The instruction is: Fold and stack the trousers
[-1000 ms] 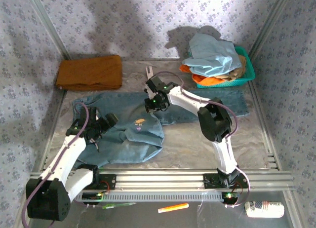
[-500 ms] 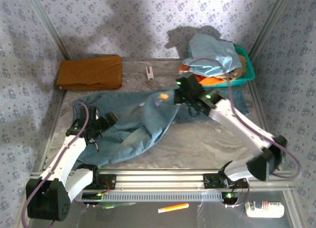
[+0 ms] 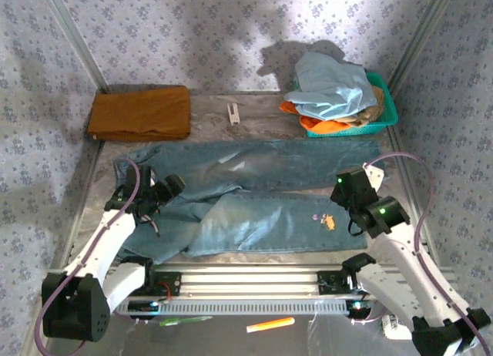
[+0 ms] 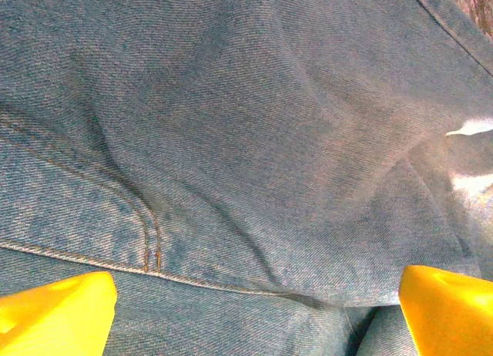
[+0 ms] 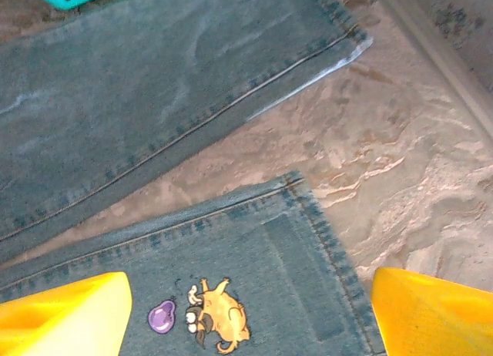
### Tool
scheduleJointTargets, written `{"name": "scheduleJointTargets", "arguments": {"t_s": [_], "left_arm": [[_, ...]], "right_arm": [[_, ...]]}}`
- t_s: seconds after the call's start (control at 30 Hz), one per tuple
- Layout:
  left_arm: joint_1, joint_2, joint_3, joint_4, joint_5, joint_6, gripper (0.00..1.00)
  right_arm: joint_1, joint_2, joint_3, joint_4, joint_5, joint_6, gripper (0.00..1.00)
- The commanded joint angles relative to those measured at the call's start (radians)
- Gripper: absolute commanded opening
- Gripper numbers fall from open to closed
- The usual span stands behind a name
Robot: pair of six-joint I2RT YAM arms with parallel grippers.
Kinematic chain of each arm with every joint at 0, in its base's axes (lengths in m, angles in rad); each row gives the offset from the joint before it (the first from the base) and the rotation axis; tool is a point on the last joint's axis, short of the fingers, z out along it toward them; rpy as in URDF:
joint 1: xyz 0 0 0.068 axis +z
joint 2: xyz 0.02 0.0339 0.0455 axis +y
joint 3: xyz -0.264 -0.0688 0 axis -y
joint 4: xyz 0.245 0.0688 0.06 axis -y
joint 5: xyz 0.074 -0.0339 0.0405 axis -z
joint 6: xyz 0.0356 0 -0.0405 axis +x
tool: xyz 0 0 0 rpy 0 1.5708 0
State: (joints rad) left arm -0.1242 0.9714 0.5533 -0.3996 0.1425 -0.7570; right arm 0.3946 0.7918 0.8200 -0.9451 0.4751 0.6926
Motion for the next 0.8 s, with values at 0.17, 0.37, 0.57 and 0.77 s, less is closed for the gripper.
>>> {"name": "scheduleJointTargets", "arguments": {"t_s": [0.17, 0.37, 0.57, 0.77], "left_arm": [[0.006, -0.021, -0.033, -0.011, -0.037, -0.042, 0.95], [0.008, -0.008, -0.098, 0.041, -0.092, -0.110, 0.95], [0.026, 0.039, -0.154, 0.079, -0.157, -0.138, 0.96], [0.108, 0.069, -0.178, 0.117, -0.171, -0.151, 0.98]], "right_arm": [[0.012, 0.294, -0.035, 0.307, -0.269, 0.046, 0.50], [0.056, 0.478, -0.112, 0.475, -0.380, 0.130, 0.00], [-0.030, 0.528, -0.212, 0.471, -0.447, 0.167, 0.00], [-0.247, 0.607, -0.208, 0.446, -0.640, 0.066, 0.00]]}}
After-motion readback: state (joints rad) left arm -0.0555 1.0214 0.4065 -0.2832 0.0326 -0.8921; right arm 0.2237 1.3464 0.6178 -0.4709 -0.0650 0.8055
